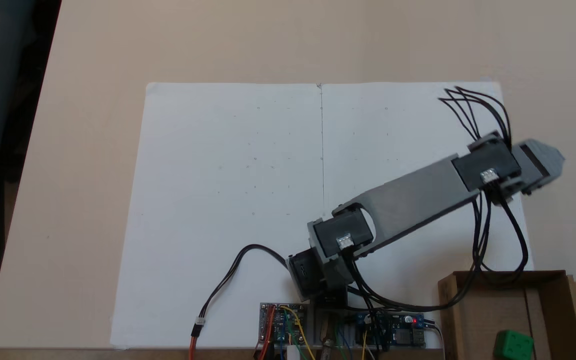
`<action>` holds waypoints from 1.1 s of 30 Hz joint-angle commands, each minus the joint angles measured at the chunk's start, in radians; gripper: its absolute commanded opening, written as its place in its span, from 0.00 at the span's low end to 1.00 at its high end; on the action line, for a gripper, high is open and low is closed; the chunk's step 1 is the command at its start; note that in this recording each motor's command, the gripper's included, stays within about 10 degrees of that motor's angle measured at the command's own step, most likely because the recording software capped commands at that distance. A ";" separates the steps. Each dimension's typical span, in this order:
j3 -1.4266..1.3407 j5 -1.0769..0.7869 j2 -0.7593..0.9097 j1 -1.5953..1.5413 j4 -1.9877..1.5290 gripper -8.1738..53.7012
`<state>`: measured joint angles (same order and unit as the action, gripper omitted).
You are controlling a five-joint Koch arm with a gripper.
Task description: Grasp a green dice and put it in the bin.
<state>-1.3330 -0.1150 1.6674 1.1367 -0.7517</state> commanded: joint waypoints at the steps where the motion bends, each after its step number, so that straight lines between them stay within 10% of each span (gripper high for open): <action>1: 0.055 0.110 0.087 -0.083 0.035 0.84; 33: -0.669 0.097 0.400 -0.973 0.810 0.84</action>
<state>-2.0126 -0.0491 2.0279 0.1595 -0.0736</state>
